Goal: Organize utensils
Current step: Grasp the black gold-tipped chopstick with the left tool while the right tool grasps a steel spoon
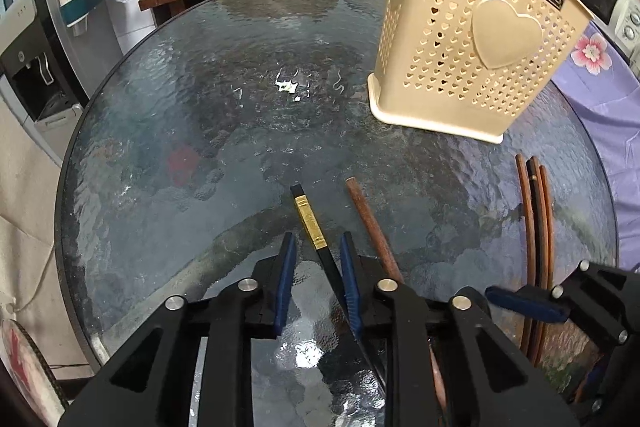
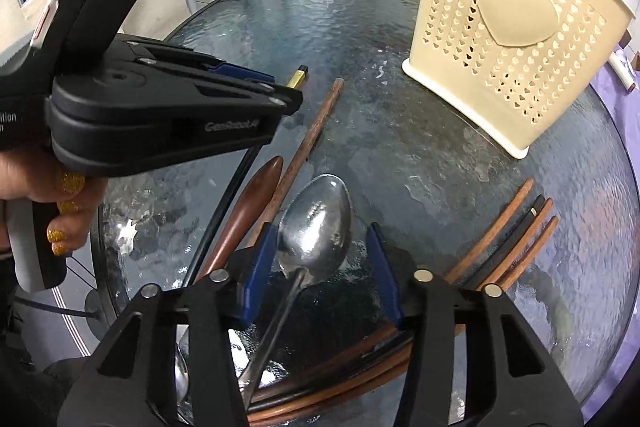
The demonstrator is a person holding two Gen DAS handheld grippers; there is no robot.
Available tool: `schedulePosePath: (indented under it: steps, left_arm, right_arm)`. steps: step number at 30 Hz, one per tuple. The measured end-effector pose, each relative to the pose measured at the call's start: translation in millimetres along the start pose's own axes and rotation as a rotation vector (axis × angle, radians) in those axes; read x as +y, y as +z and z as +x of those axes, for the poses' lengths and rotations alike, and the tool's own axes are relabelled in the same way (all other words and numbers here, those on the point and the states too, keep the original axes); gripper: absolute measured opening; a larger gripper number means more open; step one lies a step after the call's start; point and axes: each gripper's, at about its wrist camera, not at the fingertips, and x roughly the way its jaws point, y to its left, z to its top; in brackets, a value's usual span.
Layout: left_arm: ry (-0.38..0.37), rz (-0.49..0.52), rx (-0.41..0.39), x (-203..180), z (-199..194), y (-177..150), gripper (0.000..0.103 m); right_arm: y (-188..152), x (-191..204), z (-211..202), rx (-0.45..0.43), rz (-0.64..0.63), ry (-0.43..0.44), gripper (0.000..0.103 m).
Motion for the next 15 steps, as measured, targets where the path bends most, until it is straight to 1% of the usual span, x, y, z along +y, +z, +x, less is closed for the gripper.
schedulePosePath:
  steps: [3,7,15]
  left_arm:
    - [-0.01,-0.012,0.006,1,2,3,0.016]
    - [-0.005,-0.009,0.015,-1,5,7,0.014]
    - [0.049,0.02,0.023,-7,13,19,0.014]
  right_arm:
    - [3,3,1,0.005,-0.002,0.0,0.04]
    - [4,5,0,0.01,-0.001,0.001,0.04]
    - [3,5,-1,0.016,-0.003,0.006,0.04]
